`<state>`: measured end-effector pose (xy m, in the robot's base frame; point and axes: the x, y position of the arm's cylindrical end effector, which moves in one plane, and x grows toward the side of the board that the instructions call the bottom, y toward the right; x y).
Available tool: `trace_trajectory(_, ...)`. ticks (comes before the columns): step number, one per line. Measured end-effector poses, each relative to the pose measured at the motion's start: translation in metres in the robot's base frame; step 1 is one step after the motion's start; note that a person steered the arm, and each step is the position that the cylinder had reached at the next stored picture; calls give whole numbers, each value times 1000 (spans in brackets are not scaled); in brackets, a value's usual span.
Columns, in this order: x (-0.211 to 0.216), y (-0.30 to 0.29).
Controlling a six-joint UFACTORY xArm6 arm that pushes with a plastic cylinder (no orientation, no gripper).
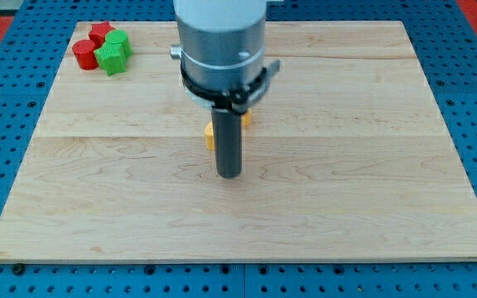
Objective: Push blue triangle towards the group of blocks
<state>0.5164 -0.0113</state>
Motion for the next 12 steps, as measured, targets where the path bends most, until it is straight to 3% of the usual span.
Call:
trace_trajectory(2, 45, -21)
trace_trajectory(5, 53, -162)
trace_trajectory(9, 53, -204)
trace_trajectory(11, -38, -211)
trace_trajectory(12, -47, -202)
